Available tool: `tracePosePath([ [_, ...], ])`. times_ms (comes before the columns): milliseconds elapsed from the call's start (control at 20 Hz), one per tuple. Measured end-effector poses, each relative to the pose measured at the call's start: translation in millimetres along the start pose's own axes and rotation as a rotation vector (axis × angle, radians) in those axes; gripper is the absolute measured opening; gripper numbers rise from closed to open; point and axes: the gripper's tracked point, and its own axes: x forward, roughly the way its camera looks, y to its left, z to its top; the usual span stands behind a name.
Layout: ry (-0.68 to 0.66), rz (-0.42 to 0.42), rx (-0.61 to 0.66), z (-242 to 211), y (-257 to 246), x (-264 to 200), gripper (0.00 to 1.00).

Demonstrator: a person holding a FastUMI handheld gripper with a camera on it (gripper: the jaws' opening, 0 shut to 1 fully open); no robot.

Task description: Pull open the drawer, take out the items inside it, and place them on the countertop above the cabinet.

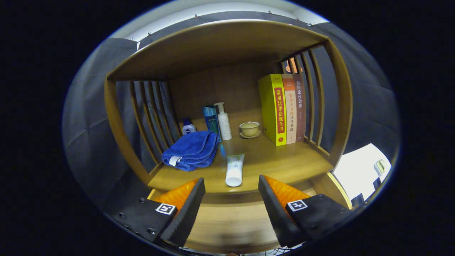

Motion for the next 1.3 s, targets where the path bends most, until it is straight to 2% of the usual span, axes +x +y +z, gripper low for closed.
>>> tracePosePath([
  [300, -0.011, -0.012, -0.018, -55.0, -4.4, -59.1, 0.98],
  [600, -0.014, -0.026, -0.020, -106.7, -14.2, -90.9, 0.98],
  [1100, 0.023, -0.026, -0.048, -157.2, -9.7, -95.0, 0.98],
  [1300, -0.006, -0.077, -0.103, -158.8, -12.7, -86.9, 0.96],
])
